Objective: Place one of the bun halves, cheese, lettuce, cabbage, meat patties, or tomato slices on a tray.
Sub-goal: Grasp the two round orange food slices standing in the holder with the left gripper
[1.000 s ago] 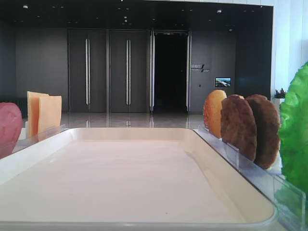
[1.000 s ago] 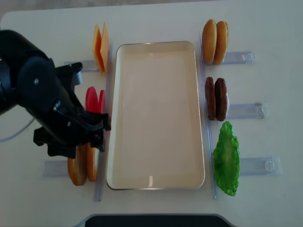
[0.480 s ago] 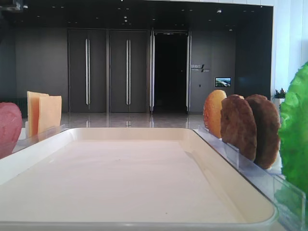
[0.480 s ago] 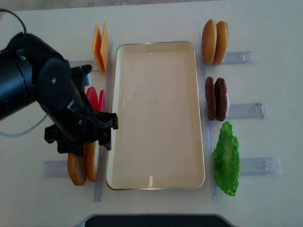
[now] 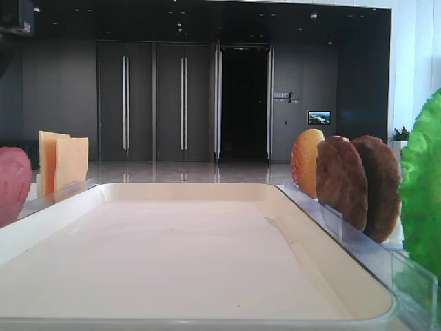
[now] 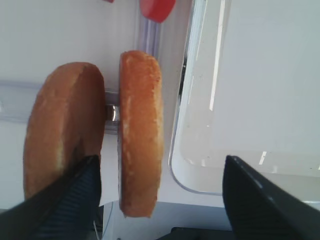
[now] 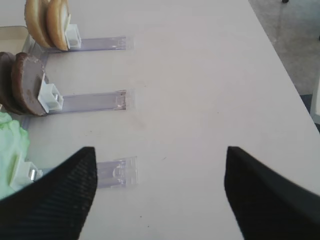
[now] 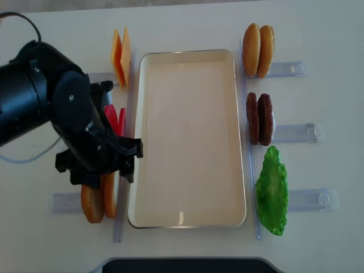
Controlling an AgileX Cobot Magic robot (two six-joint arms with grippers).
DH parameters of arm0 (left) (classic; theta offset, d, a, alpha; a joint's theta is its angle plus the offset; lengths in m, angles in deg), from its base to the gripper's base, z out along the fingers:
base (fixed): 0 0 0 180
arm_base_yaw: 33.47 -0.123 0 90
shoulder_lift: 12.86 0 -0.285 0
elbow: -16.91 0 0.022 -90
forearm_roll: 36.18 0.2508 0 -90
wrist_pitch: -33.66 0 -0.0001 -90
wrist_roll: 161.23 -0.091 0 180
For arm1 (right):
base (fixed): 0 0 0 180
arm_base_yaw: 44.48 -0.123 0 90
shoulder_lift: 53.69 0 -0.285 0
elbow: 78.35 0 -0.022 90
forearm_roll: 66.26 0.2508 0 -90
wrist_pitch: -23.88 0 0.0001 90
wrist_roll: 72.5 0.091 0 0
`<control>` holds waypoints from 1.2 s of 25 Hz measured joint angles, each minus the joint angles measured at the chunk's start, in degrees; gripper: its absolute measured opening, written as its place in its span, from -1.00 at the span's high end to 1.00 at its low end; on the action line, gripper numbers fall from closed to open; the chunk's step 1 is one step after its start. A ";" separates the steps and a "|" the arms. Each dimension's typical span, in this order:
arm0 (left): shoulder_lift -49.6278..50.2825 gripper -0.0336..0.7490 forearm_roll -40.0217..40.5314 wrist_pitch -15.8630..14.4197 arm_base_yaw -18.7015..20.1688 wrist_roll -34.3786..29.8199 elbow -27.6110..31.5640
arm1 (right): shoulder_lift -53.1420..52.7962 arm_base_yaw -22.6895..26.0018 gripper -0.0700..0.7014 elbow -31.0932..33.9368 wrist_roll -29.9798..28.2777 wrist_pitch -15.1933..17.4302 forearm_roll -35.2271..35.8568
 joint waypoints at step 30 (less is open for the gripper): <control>1.92 0.49 1.09 -2.10 0.00 -1.18 0.00 | 0.00 0.00 -0.57 0.00 0.00 0.00 0.00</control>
